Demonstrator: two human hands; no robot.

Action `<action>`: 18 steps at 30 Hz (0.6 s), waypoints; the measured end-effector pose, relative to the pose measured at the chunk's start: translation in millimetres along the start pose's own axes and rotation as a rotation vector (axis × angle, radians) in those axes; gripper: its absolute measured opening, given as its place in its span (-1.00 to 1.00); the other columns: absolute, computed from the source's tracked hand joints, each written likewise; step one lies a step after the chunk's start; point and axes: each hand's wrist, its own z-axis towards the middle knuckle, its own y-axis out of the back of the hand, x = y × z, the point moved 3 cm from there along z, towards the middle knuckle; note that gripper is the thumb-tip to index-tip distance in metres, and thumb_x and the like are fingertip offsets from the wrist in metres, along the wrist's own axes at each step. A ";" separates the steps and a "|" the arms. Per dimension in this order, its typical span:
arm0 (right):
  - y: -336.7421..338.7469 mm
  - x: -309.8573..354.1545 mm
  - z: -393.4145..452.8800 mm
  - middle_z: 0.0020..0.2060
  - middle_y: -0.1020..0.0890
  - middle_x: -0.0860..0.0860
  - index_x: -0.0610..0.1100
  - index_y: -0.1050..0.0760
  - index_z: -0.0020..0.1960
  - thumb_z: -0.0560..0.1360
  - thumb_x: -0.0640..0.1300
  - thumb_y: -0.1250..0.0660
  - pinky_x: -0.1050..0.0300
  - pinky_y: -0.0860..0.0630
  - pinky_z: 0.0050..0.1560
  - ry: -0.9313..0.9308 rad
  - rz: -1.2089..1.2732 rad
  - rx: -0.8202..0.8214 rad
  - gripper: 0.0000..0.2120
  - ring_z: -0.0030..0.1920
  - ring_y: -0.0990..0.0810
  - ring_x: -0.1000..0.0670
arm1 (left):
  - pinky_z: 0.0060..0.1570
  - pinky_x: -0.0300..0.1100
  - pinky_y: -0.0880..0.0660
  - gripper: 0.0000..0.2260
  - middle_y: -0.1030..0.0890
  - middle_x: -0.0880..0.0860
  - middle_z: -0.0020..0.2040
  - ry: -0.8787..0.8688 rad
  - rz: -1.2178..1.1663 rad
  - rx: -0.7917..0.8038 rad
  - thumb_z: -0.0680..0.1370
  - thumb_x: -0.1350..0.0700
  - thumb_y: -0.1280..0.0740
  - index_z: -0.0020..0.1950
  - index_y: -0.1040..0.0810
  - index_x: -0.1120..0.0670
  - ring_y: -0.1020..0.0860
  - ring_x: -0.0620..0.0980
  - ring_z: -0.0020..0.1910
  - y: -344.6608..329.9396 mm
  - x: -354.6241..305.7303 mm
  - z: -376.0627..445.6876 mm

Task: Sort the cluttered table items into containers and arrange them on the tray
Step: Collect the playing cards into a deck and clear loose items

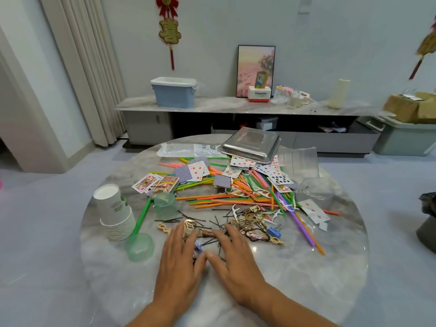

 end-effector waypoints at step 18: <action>133.6 -138.6 33.3 0.49 -0.38 -0.04 0.03 -0.39 0.48 0.63 0.21 -0.14 -0.17 -0.14 0.51 -0.635 -0.290 -0.375 -0.52 0.53 -0.24 -0.09 | 0.59 -0.01 0.16 -0.23 0.01 0.02 0.66 0.023 0.176 0.064 0.49 -0.52 0.21 0.63 -0.06 -0.21 0.14 -0.02 0.63 -44.8 -1.1 70.6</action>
